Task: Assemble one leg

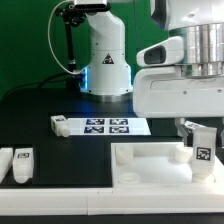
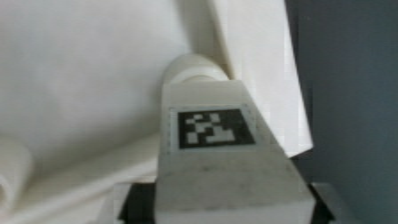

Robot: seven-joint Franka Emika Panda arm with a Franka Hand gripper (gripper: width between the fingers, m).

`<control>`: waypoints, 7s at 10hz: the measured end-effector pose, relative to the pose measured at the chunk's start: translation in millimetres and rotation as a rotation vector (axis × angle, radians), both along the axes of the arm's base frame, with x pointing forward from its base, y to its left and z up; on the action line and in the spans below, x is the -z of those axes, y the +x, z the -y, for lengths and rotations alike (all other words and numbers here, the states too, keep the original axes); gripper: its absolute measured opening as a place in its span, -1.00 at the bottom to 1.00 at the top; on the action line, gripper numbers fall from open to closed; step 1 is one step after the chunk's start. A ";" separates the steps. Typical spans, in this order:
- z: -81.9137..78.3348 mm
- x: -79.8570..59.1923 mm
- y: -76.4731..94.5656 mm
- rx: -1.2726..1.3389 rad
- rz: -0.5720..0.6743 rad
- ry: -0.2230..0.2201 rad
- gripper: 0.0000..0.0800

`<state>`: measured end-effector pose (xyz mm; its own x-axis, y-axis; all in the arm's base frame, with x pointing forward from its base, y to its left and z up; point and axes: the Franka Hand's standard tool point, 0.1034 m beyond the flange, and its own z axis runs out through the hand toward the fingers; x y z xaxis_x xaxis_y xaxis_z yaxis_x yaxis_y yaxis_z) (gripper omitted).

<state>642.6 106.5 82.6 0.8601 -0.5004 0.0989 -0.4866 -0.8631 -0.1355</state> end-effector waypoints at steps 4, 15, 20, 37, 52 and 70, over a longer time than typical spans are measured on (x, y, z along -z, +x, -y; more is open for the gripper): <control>-1.6 2.3 -4.4 0.620 -0.106 0.142 -0.27; -8.3 2.9 -4.9 -0.244 -0.085 -0.009 0.62; -14.4 4.3 -6.8 -0.379 -0.082 -0.041 0.20; -8.6 7.2 -4.6 0.098 -0.129 0.046 0.62; 0.4 8.4 2.9 0.325 -0.103 0.024 -0.29; -6.3 8.4 -2.4 -0.389 -0.098 -0.044 0.17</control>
Offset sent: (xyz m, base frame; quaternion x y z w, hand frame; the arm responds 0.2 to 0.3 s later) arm 0.0052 0.0097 0.0020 0.0341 -0.0430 0.3667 0.9287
